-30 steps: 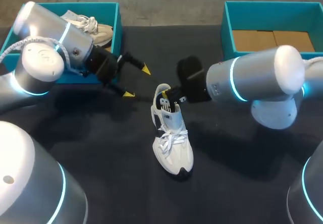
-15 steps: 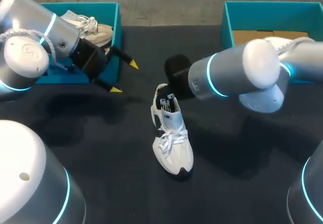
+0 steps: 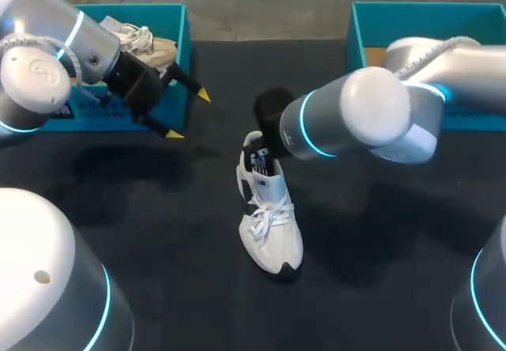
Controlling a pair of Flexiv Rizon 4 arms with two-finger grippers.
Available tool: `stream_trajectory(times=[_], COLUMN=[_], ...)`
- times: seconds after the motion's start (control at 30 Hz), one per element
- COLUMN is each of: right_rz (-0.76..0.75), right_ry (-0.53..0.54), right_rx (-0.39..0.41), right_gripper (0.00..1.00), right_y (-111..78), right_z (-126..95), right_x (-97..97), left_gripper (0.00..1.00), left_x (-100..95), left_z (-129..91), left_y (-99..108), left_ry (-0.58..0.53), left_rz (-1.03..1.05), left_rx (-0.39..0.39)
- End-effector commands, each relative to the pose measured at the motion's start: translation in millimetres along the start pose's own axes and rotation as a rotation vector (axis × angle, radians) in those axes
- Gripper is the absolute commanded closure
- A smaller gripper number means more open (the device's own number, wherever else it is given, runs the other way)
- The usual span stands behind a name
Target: Take the shoe out of the shoebox, open the shoe tongue, remove and reinsert the insole, then place the shoe into the shoebox
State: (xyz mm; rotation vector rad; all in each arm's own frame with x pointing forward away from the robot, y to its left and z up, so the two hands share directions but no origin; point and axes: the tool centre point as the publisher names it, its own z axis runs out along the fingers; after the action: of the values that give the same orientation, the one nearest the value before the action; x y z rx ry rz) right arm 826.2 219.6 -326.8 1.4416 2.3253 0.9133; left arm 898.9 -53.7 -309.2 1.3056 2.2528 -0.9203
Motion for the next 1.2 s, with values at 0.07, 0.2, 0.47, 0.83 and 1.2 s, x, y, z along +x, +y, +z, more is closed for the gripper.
stream_trajectory(times=[0.07,0.2,0.47,0.83,1.2], right_rz=[-0.004,-0.001,0.040,0.067,0.085], right_ry=[-0.118,-0.137,-0.176,-0.181,-0.174], right_rx=[0.016,0.039,0.072,0.089,0.108], right_gripper=[1.00,1.00,1.00,1.00,1.00], right_y=[8.2,10.0,1.2,-5.1,-10.5], right_z=[10.6,16.0,19.0,29.7,45.1], right_x=[4.4,4.4,2.5,-5.9,-11.2], left_gripper=[0.00,0.00,0.00,0.00,0.00], left_x=[3.4,6.9,9.1,9.8,10.7], left_z=[-12.6,-20.0,-27.9,-31.9,-35.6], left_y=[1.0,4.7,8.3,9.0,9.7], left_ry=[0.006,0.007,0.010,0.015,0.031], left_rz=[-0.016,-0.033,-0.049,-0.067,-0.082], left_rx=[-0.022,-0.043,-0.048,-0.032,-0.027])
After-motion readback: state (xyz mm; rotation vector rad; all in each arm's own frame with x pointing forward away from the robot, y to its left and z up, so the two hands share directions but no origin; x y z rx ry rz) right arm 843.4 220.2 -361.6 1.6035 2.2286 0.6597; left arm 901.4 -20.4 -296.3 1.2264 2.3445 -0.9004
